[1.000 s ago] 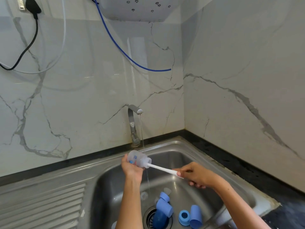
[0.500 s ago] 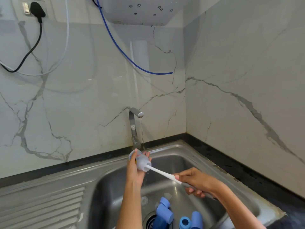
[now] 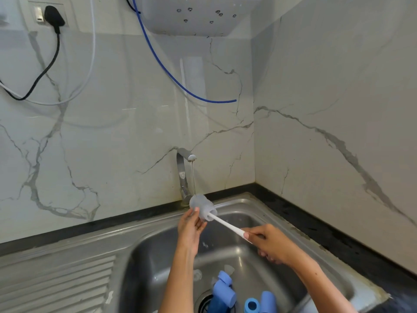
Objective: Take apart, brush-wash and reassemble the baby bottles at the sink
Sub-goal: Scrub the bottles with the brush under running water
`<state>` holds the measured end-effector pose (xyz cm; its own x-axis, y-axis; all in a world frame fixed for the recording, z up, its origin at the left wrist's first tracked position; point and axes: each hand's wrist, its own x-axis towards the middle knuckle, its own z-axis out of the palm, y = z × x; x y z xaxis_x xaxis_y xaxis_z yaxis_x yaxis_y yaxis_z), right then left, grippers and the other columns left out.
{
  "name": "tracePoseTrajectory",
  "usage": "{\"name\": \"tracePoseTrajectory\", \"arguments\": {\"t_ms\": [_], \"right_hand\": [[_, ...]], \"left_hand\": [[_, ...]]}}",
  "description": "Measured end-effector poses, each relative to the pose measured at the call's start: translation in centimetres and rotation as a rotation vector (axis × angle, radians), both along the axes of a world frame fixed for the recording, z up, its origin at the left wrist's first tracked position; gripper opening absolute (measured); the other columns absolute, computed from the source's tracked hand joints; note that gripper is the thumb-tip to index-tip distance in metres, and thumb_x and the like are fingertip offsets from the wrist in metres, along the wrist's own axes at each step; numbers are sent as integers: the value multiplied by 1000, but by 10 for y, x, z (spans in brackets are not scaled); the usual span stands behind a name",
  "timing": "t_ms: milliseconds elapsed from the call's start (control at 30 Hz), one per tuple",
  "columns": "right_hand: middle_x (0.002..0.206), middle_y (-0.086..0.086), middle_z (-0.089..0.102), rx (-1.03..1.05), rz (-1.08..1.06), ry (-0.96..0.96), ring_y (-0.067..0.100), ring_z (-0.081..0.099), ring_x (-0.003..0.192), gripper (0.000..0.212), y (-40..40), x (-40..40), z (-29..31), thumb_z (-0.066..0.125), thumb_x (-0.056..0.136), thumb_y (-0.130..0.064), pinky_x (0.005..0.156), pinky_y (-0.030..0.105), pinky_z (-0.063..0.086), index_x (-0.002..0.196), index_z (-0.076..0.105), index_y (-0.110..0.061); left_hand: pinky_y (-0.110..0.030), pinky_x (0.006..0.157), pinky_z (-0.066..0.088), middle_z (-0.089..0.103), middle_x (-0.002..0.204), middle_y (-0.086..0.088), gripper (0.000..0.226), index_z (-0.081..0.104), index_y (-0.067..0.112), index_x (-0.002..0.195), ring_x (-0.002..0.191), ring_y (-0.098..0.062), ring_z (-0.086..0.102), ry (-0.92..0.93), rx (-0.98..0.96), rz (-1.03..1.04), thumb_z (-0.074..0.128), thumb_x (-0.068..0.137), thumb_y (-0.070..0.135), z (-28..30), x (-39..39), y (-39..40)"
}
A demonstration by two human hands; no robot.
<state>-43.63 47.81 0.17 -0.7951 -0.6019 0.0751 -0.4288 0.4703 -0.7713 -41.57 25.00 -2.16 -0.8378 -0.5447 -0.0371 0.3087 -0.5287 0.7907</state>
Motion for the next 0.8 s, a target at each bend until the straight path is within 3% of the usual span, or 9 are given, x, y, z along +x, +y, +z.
{"name": "tracePoseTrajectory", "arguments": {"t_ms": [167, 267, 367, 467, 533, 600, 633, 700, 800], "right_hand": [[53, -4, 43, -120, 78, -339, 5, 29, 39, 24, 5, 4, 7, 53, 97, -39, 37, 16, 26, 113, 65, -26], [51, -4, 43, -51, 104, -443, 5, 28, 38, 25, 2, 6, 7, 53, 97, -40, 36, 15, 26, 113, 65, -25], [59, -6, 53, 119, 57, -210, 3, 36, 40, 21, 0, -1, -1, 50, 98, -40, 42, 15, 33, 114, 63, -37], [95, -10, 71, 205, -16, 64, 2, 51, 57, 27, -5, -7, -10, 51, 97, -42, 55, 17, 44, 121, 63, -38], [108, -14, 70, 216, -48, 157, 5, 60, 69, 29, -8, -8, -13, 51, 96, -45, 68, 23, 51, 123, 62, -40], [110, -10, 71, 181, -15, 165, 8, 65, 76, 29, -10, -5, -12, 51, 97, -43, 75, 27, 54, 123, 62, -39], [104, -8, 72, 137, 16, 127, 6, 63, 69, 28, -9, -4, -10, 51, 97, -40, 69, 26, 55, 122, 64, -36], [71, -6, 62, 27, 80, -11, 1, 46, 45, 25, -6, 2, -2, 50, 99, -37, 44, 21, 43, 116, 67, -31], [55, -3, 41, -126, 120, -230, 4, 30, 40, 21, -6, 10, 3, 49, 99, -37, 39, 18, 25, 110, 67, -37]], "left_hand": [[-39, 75, 53, 56, 105, -17, 35, 49, 10, 119, 91, -29, 58, 55, 174, 33, 61, 86, 4, -2, 3, -10], [-42, 70, 54, 53, 103, -17, 40, 45, 12, 124, 88, -28, 57, 96, 217, 37, 57, 87, 0, -2, 6, -11], [-41, 55, 57, 55, 96, -18, 40, 47, 10, 117, 76, -27, 59, 1, 121, 175, 64, 83, -2, -5, 1, -10], [-35, 50, 49, 47, 78, -15, 16, 48, 8, 101, 59, -24, 53, 50, 127, 97, 56, 87, 10, -1, 1, -4], [-37, 55, 49, 52, 86, -18, 15, 52, 4, 100, 70, -27, 57, 57, 201, 75, 46, 92, 15, 4, 4, -2], [-40, 58, 57, 54, 107, -20, 23, 50, 7, 118, 89, -31, 58, 65, 196, 81, 47, 97, 13, 2, 1, -7], [-39, 57, 59, 54, 112, -19, 26, 49, 10, 123, 93, -31, 59, 70, 177, 85, 49, 97, 12, 0, 2, -9], [-39, 59, 60, 57, 112, -18, 29, 51, 12, 124, 93, -30, 61, 61, 172, 112, 53, 96, 14, -2, 3, -10], [-40, 62, 59, 59, 106, -15, 32, 52, 11, 124, 93, -28, 61, 77, 202, 127, 57, 94, 19, 0, 6, -12]]}}
